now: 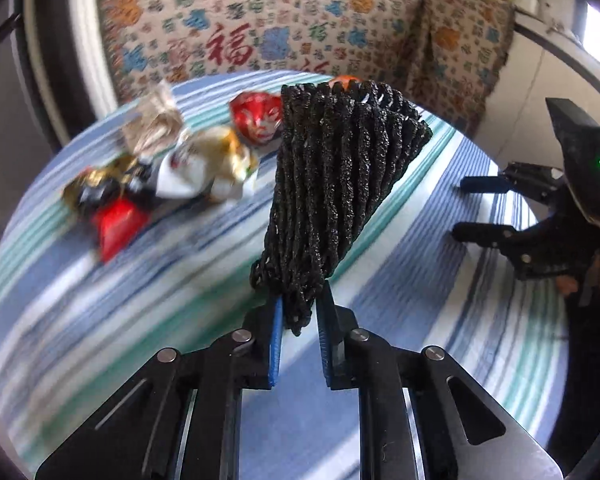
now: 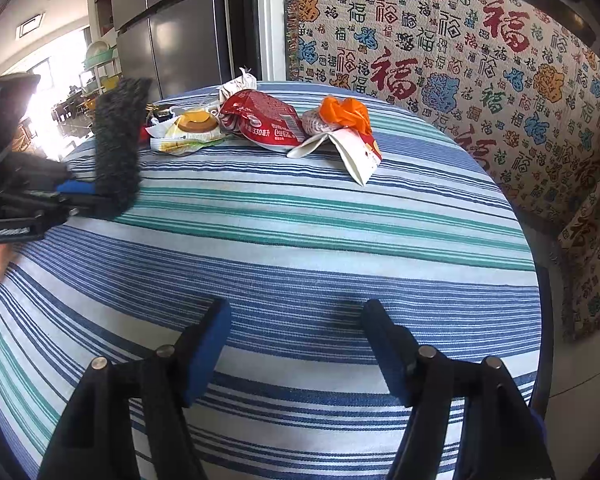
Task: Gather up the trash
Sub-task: 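Return both tools to the table toward the black mesh sleeve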
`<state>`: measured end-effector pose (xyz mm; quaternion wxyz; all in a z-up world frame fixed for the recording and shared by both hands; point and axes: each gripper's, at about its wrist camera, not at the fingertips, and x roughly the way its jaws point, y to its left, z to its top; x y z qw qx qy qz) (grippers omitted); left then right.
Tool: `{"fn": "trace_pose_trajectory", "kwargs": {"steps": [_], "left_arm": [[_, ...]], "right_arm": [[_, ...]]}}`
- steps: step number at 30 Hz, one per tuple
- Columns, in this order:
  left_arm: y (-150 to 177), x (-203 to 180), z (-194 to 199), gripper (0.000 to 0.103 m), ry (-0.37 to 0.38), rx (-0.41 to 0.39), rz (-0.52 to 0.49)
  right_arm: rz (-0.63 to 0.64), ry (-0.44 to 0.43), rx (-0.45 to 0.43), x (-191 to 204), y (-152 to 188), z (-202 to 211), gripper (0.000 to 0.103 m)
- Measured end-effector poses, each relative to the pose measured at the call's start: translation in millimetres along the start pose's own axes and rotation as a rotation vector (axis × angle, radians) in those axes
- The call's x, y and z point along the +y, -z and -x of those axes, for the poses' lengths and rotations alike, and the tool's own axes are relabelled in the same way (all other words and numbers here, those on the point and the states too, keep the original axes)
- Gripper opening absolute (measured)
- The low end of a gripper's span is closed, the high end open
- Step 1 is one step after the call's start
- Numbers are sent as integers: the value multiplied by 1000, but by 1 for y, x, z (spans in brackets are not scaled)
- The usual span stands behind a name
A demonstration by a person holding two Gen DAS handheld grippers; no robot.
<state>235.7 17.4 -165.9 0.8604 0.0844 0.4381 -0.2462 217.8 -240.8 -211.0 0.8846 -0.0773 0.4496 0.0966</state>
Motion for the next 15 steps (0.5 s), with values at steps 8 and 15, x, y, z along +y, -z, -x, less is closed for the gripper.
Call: {"fn": "trace_pose_trajectory", "kwargs": {"steps": [8, 15], "left_arm": [[43, -5, 54, 52, -3, -4, 170], [33, 0, 37, 86, 18, -23, 164]], "right_arm": [[-5, 0, 0, -1, 1, 0, 72], [-10, 3, 0, -2, 2, 0, 73]]}}
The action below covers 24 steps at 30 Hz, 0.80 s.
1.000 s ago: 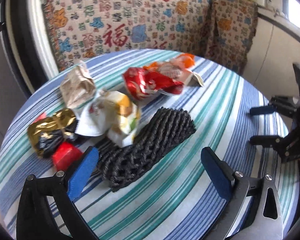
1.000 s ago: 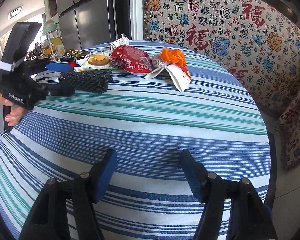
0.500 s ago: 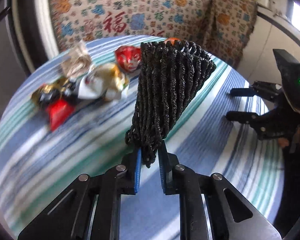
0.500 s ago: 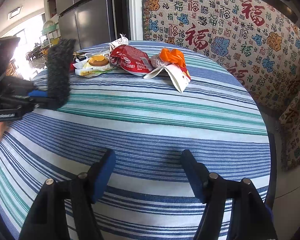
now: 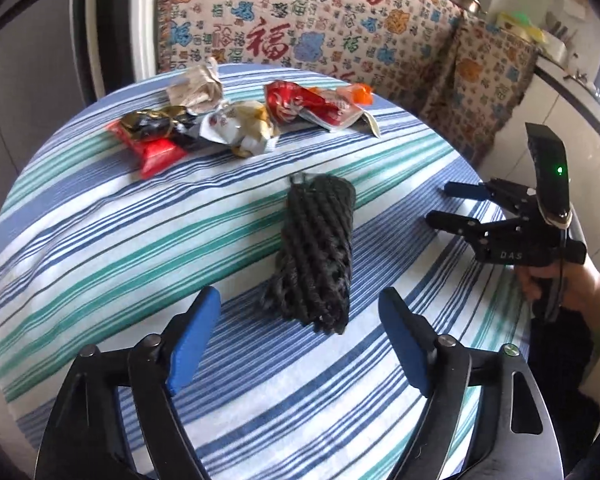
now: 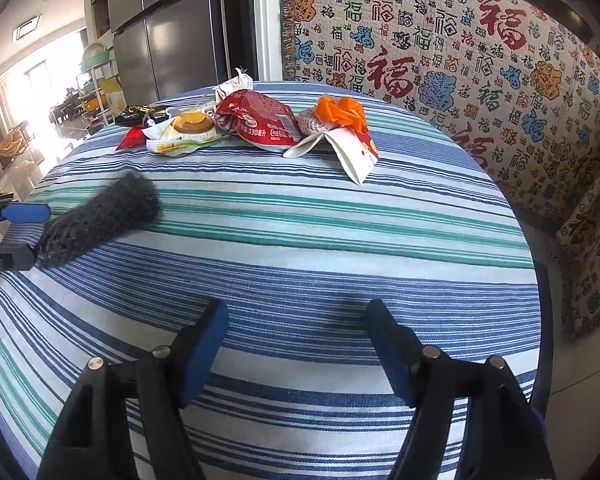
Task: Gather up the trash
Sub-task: 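Return both tools to the table toward the black mesh sleeve, then grasp the black mesh sleeve with left tool while right tool grasps the white paper bag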
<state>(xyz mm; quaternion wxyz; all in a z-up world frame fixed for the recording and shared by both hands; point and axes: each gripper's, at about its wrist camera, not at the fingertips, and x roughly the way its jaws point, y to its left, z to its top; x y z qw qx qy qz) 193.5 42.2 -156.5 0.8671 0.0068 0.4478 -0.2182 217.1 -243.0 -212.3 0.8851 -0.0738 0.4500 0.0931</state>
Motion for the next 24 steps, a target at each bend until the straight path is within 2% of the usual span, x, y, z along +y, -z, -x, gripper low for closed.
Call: {"fn": "trace_pose_trajectory", "kwargs": {"steps": [5, 8, 9, 11, 12, 14, 17, 22, 23, 24], "left_arm": [[-25, -13, -26, 88, -14, -9, -67], [-29, -26, -42, 86, -61, 5, -131], [-28, -28, -46, 82, -77, 9, -142], [-28, -30, -55, 54, -87, 24, -141], [-29, -32, -56, 51, -106, 10, -139], [-31, -32, -58, 28, -126, -7, -118], [-32, -26, -56, 22, -148, -20, -45], [-31, -15, -55, 22, -208, -29, 11], [-31, -14, -55, 22, -204, -28, 15], [-31, -13, -55, 22, -197, -27, 21]], "right_arm": [[-2, -4, 1, -2, 0, 0, 73], [0, 8, 15, -4, -1, 1, 73], [2, 23, 19, -7, -2, 1, 73], [1, 92, 9, -18, -9, -3, 73], [9, 109, 16, -23, -15, -8, 73], [25, 93, 39, -30, -28, -20, 73], [82, 64, 43, -29, -54, -41, 73], [89, 97, 8, -27, -95, -72, 72], [96, 102, -8, -27, -99, -75, 68], [104, 110, -16, -26, -102, -77, 48]]}}
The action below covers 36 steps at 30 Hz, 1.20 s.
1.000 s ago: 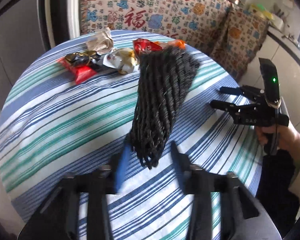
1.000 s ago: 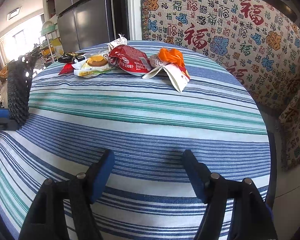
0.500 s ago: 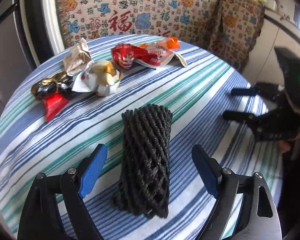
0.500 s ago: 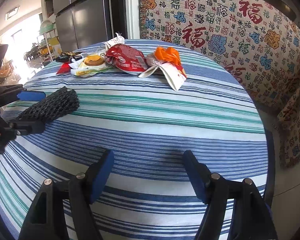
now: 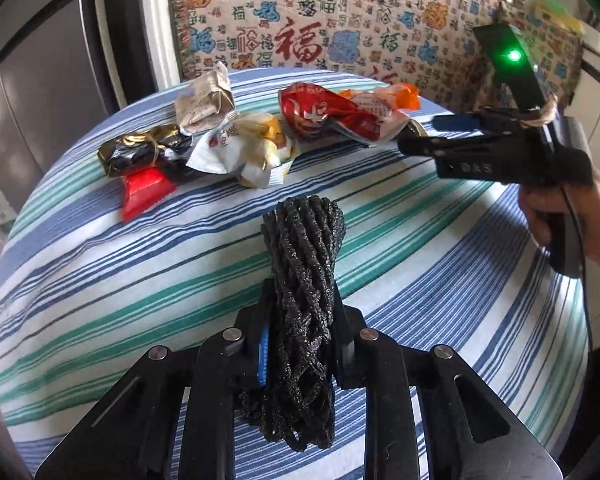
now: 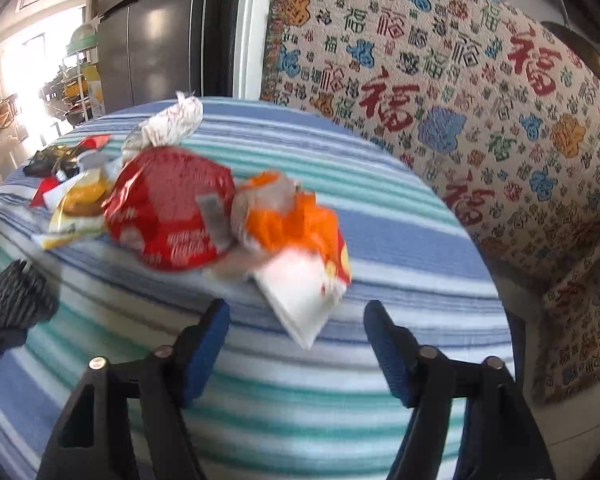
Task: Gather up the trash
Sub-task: 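Grasp the black mesh sleeve with left tool while right tool grasps the white paper bag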
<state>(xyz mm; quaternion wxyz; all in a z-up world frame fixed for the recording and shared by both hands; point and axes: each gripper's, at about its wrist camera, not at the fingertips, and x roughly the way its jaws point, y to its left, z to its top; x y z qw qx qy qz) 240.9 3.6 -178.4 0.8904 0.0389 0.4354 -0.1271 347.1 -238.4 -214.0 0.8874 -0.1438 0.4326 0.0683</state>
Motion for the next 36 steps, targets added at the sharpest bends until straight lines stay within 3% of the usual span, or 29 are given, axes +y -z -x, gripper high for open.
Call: {"fn": "trace_pose_trajectory", "kwargs": {"steps": [1, 2, 4, 8, 12, 14, 15, 16, 17, 18, 22, 36], "left_arm": [[-1, 1, 0, 23, 5, 1, 5], [-2, 2, -1, 23, 7, 1, 6], [-4, 6, -1, 23, 7, 2, 13], [-3, 15, 0, 24, 4, 4, 43], [4, 23, 6, 28, 11, 7, 85], [10, 23, 10, 49, 20, 3, 86], [12, 21, 12, 57, 31, 4, 71], [15, 18, 12, 76, 24, 9, 52], [16, 15, 12, 84, 10, 13, 44], [18, 14, 10, 94, -11, 19, 36], [18, 11, 3, 103, -68, 47, 11], [6, 23, -8, 103, -78, 54, 31]], "right_arm": [[5, 0, 11, 1, -2, -4, 23], [2, 17, 21, 0, -2, -6, 23], [-26, 13, 1, -5, 1, 4, 12], [-150, -42, 12, -22, 25, 44, 9], [-248, -123, 34, -13, 63, 81, 9], [-267, -143, 49, -4, 77, 86, 13], [-255, -135, 50, 1, 82, 87, 23], [-223, -127, 57, 8, 88, 84, 40], [-198, -125, 18, 13, 92, 87, 48], [-178, -95, 8, 17, 94, 87, 61], [-168, -55, 30, 23, 91, 83, 65], [-144, -78, 60, 18, 81, 73, 71]]}}
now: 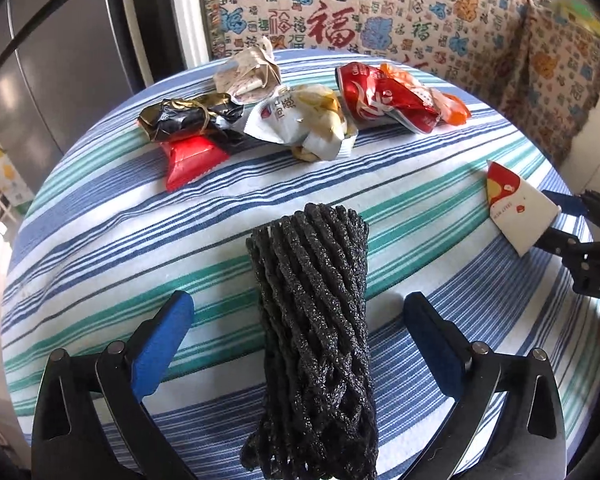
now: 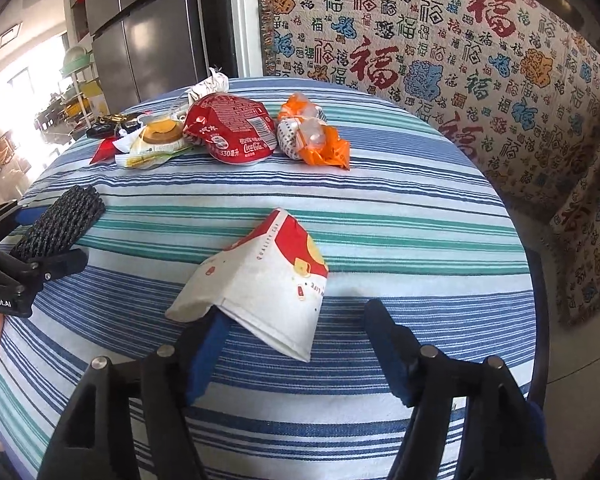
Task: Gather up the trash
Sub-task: 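Grasp the black mesh sleeve with left tool while right tool grasps the white paper bag, then carry mesh sleeve and paper bag to the wastebasket and open both tools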
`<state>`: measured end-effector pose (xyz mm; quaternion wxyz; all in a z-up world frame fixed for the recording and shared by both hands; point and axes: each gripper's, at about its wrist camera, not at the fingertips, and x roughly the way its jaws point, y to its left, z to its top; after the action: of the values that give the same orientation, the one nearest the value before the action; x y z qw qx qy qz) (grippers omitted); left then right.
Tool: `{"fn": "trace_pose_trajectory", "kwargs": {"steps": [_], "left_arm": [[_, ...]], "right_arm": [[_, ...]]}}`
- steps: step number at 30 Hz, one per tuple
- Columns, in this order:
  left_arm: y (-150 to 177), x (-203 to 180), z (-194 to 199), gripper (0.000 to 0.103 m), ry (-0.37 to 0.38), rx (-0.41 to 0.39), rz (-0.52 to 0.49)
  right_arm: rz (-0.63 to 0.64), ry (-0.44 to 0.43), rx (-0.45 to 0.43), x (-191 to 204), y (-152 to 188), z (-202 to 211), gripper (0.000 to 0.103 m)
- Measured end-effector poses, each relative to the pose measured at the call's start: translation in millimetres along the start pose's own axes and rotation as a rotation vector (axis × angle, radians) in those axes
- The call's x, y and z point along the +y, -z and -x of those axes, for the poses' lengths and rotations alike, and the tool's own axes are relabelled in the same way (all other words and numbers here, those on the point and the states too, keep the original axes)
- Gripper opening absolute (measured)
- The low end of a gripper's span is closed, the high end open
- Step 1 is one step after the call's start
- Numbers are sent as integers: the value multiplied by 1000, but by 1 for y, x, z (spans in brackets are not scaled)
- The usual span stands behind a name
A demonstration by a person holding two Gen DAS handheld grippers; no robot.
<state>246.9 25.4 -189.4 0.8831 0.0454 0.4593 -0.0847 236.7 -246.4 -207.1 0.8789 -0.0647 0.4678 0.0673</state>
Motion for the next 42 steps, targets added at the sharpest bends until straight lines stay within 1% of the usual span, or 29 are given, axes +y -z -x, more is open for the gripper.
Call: {"fn": "trace_pose_trajectory", "kwargs": {"steps": [7, 10, 14, 17, 19, 21, 23, 24, 25, 26, 27, 28, 29, 30, 31, 33, 34, 36, 38, 42], "left_arm": [[0, 0, 0, 103, 0, -6, 3], [0, 0, -1, 103, -1, -7, 4], [0, 1, -1, 103, 3, -5, 0], [1, 2, 0, 102, 15, 2, -21], [0, 3, 4, 102, 10, -4, -31], [-1, 4, 11, 102, 15, -32, -35], [-2, 3, 20, 101, 26, -63, -45], [-2, 2, 23, 100, 26, -72, -51], [-2, 1, 25, 94, 21, -77, -59], [-2, -1, 25, 85, 22, -72, -69], [-1, -3, 24, 81, 24, -65, -74], [0, -5, 22, 73, 27, -52, -83], [1, -7, 20, 58, 31, -39, -92], [2, -9, 18, 46, 34, -27, -101], [2, -10, 16, 22, 36, -19, -114], [3, -11, 19, 20, 35, -31, -124], [3, -10, 22, 18, 43, -42, -116], [5, -4, 28, 17, 89, -58, -77], [5, 1, 35, 16, 150, -71, -26], [8, -9, 52, 15, 214, -105, 9]], "right_arm": [[10, -1, -5, 0, 0, -3, 72], [-8, 1, 1, -2, -5, -9, 76], [-17, 8, 2, -3, -12, -16, 76], [-2, 26, 9, -3, -13, -14, 75], [28, 67, 18, -2, -12, -11, 75], [77, 109, -17, 3, -12, 0, 75], [107, 107, -57, 7, -13, 10, 74], [117, 101, -68, 10, -14, 13, 68], [128, 88, -75, 12, -15, 15, 48], [132, 74, -69, 13, -16, 14, 37], [134, 56, -56, 14, -16, 12, 19], [137, 40, -47, 16, -16, 9, 16], [141, 38, -44, 17, -16, 7, 14], [136, 40, -47, 17, -15, 8, 10], [116, 34, -58, 16, -15, 11, 5], [57, -15, -75, 9, -18, 21, 5], [36, -21, -85, 8, -17, 27, 5], [-17, -46, -89, -1, -17, 39, 5], [-67, -67, -84, -11, -13, 48, 5], [-168, -87, -80, -42, 1, 73, 5]]}}
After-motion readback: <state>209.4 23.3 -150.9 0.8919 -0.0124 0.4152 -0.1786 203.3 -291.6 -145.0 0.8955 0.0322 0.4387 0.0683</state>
